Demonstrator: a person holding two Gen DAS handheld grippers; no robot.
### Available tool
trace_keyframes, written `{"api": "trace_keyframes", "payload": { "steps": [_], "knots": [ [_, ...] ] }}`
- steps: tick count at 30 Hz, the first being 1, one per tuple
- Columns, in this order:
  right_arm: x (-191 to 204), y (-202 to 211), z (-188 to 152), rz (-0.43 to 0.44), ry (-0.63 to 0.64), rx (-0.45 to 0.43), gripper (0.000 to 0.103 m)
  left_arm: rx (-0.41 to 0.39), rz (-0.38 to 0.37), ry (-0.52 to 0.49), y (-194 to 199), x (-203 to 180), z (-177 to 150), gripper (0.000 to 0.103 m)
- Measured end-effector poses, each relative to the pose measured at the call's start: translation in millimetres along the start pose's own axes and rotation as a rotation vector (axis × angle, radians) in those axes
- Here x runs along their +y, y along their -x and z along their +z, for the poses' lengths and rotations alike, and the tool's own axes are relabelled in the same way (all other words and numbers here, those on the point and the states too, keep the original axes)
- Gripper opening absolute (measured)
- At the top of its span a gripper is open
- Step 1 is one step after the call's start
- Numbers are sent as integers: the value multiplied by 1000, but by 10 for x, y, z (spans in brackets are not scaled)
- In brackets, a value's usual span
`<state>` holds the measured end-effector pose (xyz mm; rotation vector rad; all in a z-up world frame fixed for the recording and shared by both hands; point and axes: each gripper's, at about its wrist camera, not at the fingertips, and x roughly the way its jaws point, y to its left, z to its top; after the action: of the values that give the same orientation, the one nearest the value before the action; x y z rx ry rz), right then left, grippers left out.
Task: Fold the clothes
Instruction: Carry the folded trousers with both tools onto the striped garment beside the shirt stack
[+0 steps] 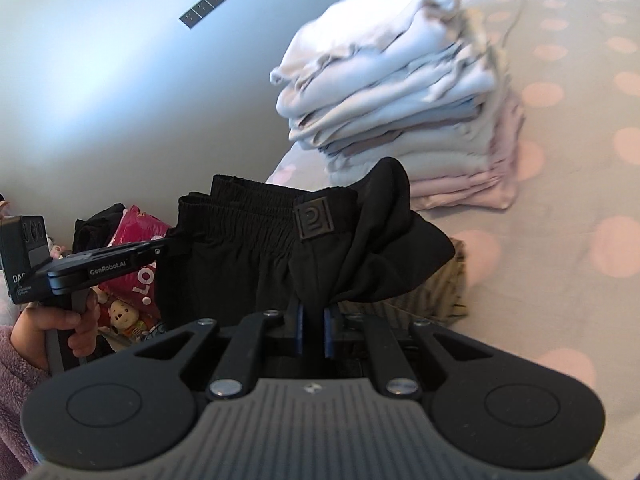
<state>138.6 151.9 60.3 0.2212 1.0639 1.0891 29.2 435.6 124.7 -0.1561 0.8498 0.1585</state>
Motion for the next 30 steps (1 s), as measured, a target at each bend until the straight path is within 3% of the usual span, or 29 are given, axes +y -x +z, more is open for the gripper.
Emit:
{"api": "trace_keyframes", "payload": {
  "steps": [12,20,24,28,30],
  "knots": [
    [-266,-820,129,-102,17,47,9,67,24,84,-870,604,-138,4],
    [-448,-1042,74,-155,11,67,14,100,44,121,-1093,696,-244,9],
    [-438,-1043,61,-201,12,68,34,106,90,123,-1062,638,-256,25],
    [-372,-853,82,-221,33,40,40,78,118,120,-869,538,-210,46],
    [-319,-700,79,-231,64,23,47,64,133,119,-772,489,-187,47]
  ]
}}
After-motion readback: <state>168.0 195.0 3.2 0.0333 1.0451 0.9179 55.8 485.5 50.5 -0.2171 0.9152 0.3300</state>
